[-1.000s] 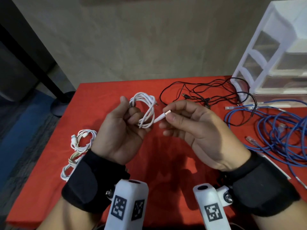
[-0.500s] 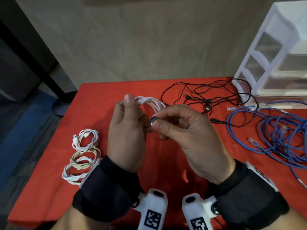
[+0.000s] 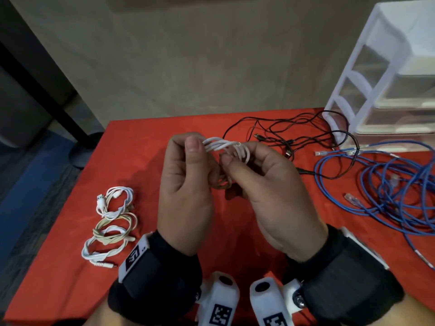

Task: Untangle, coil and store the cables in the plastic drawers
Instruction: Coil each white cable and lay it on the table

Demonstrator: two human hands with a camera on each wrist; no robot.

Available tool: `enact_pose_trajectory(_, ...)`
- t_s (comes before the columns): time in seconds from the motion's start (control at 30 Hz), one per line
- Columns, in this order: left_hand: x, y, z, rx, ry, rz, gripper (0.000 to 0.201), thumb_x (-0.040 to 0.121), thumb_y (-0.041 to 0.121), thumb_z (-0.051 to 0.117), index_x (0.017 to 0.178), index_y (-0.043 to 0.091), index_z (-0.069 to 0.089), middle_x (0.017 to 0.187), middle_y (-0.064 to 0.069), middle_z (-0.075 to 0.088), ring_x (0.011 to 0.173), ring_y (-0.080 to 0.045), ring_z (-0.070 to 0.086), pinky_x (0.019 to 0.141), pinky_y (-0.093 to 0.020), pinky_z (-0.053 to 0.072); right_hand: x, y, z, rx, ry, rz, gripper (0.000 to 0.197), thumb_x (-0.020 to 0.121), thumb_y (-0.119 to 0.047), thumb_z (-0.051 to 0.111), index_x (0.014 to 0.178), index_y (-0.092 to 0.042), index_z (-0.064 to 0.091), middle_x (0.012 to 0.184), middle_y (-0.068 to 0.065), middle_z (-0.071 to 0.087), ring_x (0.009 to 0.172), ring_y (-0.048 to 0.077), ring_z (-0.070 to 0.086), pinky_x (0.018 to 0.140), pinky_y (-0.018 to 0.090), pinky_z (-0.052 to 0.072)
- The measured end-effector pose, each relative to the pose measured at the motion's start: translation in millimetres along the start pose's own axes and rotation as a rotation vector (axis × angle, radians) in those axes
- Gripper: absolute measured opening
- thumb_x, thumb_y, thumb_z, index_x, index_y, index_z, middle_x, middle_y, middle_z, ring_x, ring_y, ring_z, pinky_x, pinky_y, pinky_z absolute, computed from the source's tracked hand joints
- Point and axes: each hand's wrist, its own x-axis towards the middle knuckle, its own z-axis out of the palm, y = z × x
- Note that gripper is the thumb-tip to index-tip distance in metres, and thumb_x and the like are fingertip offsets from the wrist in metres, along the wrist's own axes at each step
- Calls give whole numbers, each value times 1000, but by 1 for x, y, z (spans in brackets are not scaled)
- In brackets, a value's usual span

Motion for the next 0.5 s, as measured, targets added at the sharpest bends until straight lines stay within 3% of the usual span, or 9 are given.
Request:
enact_pose_trajectory(0.13, 2, 3, -5, 51, -1, -20, 19, 103, 26, 46, 90, 14, 52, 62, 6, 47, 59, -15, 45, 60, -31, 43, -1, 5, 1, -83, 56, -88, 4, 96, -6, 66, 94, -3, 66, 78, 8, 69, 67, 13, 60, 58, 31, 50)
enact_pose_trajectory(0.3, -4, 5, -5, 137, -86, 68, 15, 102, 19, 52, 91, 9, 54, 66, 10, 56, 63, -12, 52, 64, -29, 47, 0, 12, -2, -249, 118, -234, 7, 95, -5, 65, 95, -12, 63, 86, 6, 71, 74, 24, 66, 66, 44, 56)
enact_pose_trajectory(0.4, -1, 7, -9, 152, -117, 36, 18, 96, 21, 66, 101, 6, 57, 78, 1, 69, 70, -9, 62, 66, -23, 52, -1, 10, -3, -259, 88, -259, 7, 95, -6, 68, 96, -11, 63, 84, 3, 69, 74, 19, 66, 62, 34, 56)
enact_pose_trajectory(0.5, 7, 9, -16, 229, -149, -2, 19, 94, 21, 68, 101, 4, 65, 89, -8, 74, 78, -14, 66, 70, -28, 55, -1, 9, -3, -221, 19, -231, 8, 95, -5, 68, 100, -9, 63, 88, 4, 69, 77, 18, 67, 60, 29, 56)
